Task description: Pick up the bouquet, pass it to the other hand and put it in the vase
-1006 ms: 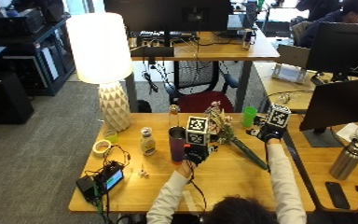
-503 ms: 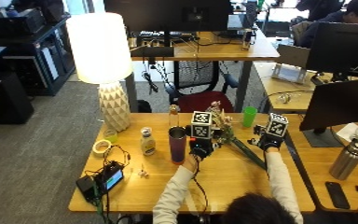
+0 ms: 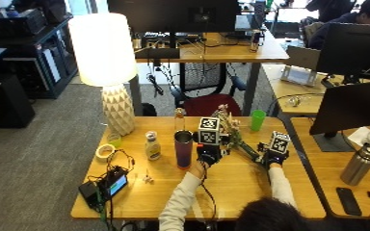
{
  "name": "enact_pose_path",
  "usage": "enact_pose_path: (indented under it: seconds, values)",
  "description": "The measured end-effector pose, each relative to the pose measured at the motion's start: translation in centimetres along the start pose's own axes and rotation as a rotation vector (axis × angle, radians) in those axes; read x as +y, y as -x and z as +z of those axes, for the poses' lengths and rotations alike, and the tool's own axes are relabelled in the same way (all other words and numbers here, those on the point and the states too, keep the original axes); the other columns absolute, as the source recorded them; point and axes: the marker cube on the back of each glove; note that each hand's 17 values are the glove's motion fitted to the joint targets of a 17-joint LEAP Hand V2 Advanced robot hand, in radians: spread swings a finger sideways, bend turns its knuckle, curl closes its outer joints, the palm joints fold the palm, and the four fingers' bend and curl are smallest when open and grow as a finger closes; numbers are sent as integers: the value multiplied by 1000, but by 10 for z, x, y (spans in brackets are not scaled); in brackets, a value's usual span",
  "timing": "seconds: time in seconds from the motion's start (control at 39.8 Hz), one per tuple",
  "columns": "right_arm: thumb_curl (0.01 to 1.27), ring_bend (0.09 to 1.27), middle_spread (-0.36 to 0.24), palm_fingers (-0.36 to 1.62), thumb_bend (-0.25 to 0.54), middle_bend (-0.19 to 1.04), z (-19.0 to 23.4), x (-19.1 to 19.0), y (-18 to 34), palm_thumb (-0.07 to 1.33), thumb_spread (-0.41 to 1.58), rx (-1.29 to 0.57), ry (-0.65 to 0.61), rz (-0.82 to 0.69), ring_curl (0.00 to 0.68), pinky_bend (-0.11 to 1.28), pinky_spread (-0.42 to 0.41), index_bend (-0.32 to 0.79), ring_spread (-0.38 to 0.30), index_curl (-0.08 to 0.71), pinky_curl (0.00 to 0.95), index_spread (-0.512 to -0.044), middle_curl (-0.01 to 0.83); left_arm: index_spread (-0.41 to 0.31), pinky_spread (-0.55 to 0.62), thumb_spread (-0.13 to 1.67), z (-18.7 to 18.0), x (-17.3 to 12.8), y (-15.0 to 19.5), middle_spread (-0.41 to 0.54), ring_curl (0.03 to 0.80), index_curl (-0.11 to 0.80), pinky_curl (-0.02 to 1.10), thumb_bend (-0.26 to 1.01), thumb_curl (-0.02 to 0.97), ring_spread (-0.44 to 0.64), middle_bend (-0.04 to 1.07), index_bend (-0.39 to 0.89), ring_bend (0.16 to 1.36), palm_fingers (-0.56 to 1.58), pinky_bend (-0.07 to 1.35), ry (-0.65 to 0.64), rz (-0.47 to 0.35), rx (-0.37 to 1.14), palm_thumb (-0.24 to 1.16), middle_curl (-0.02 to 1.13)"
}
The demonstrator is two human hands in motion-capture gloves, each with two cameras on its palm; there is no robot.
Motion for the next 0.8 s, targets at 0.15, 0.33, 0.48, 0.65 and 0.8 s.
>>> enact_pose_path:
  seconds: [0.15, 0.33, 0.48, 0.65, 0.8]
  values:
    - [313, 505, -47, 435, -11, 329, 19, -8, 2, 580, 1071, 31, 2, -29, 330, 643, 279, 117, 0, 161, 347, -218, 402, 2, 197, 1059, 5, -4, 3, 141, 294, 326, 348, -22, 261, 166, 158, 149, 558, 338, 431, 3, -13, -2, 170, 275]
    - [321, 388, -44, 356, -14, 316, 37, -4, -1, 619, 1055, -8, 121, -16, 304, 602, 294, 159, 68, 199, 339, -227, 401, 8, 201, 1061, 7, -4, 7, 145, 296, 326, 350, -23, 262, 169, 160, 151, 561, 336, 434, 11, -20, -7, 170, 274]
    - [332, 337, -44, 404, -9, 278, 43, -17, -2, 680, 1039, -42, 13, -45, 284, 538, 303, 197, 96, 240, 321, -270, 390, 10, 204, 1062, 7, -4, 9, 146, 297, 326, 350, -23, 262, 171, 160, 152, 562, 335, 435, 3, -22, -3, 170, 275]
    - [366, 243, -81, 522, 61, 194, 42, -21, 2, 873, 1038, -121, -86, -57, 265, 390, 281, 413, 78, 335, 287, -312, 371, 10, 205, 1063, 5, -1, 11, 147, 299, 326, 351, -23, 262, 172, 160, 152, 561, 334, 435, 13, -27, 2, 170, 276]
    - [376, 187, -94, 641, 71, 172, 42, -12, 5, 952, 1040, -30, -7, -43, 255, 307, 265, 516, 48, 391, 272, -268, 364, 10, 206, 1074, 4, -1, 14, 147, 300, 326, 352, -18, 264, 172, 161, 153, 559, 333, 436, 11, -31, 8, 187, 276]
